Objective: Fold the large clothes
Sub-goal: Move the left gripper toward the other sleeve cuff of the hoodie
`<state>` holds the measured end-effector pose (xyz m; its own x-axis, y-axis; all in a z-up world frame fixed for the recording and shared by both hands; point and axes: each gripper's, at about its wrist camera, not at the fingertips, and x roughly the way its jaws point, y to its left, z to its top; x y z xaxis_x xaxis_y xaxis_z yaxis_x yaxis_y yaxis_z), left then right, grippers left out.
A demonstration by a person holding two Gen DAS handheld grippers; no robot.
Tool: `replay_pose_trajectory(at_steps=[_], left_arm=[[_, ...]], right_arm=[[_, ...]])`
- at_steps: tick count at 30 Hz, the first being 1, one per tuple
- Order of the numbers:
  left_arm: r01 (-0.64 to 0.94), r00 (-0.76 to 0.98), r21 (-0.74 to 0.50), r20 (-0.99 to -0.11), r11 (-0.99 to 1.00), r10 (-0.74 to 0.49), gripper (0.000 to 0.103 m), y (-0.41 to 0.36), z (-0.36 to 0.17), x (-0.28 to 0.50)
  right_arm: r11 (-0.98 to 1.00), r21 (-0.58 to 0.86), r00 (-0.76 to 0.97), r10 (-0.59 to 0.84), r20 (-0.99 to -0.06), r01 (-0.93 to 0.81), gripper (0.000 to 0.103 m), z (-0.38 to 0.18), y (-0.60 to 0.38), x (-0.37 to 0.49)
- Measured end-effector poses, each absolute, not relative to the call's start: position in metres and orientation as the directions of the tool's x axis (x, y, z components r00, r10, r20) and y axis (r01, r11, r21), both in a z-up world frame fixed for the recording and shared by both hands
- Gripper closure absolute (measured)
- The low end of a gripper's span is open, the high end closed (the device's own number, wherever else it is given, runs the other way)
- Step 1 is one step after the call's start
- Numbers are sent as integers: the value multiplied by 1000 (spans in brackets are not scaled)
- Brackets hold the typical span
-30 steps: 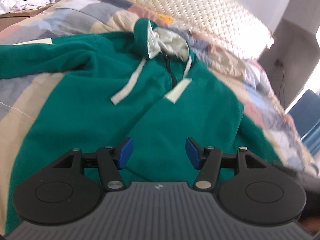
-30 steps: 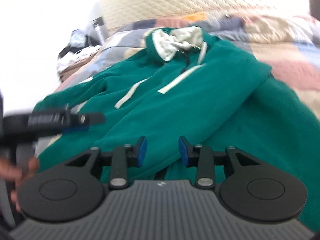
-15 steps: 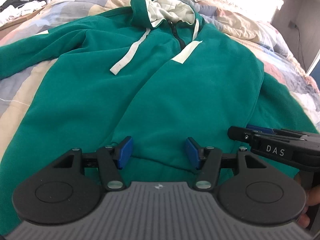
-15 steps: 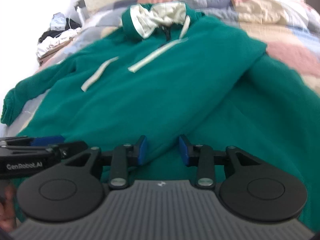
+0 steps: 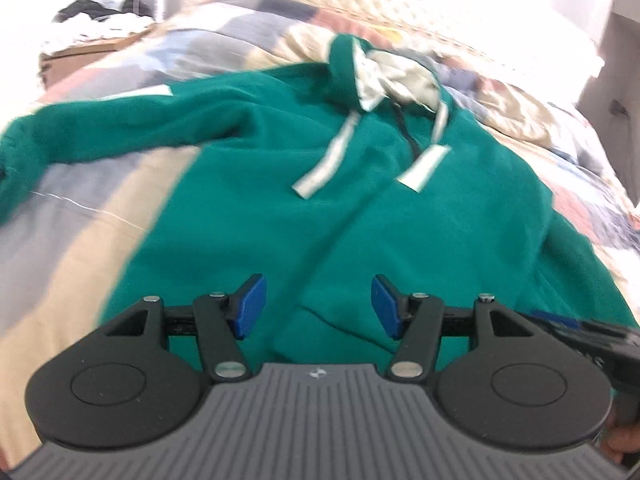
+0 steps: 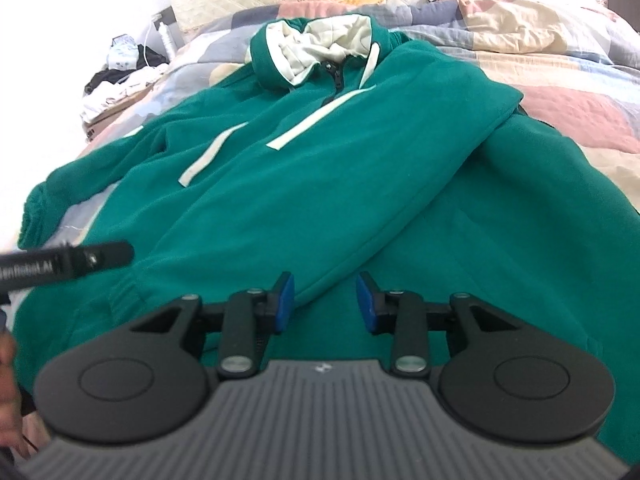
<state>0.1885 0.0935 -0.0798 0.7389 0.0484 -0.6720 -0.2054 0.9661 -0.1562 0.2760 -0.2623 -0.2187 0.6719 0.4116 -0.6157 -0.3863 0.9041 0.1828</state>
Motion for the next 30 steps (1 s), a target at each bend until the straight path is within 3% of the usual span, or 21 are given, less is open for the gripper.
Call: replay_pose_trajectory(at_steps=[7,16,30], left_arm=[[-340,700,-140,-698,930,150,39,148,-51,201],[-475,637,-6,-692,880,339,38,239,-22,222],[-561,565,48,-708,826,424,29,337,-48,230]], right_arm=[[895,211,676,437,-593,-393,65,-212,-268,271],[894,244,688,446,-572,-376,65,-210,-272,276],[871,225,677,482,-556,-436,64,-219,-249,287]])
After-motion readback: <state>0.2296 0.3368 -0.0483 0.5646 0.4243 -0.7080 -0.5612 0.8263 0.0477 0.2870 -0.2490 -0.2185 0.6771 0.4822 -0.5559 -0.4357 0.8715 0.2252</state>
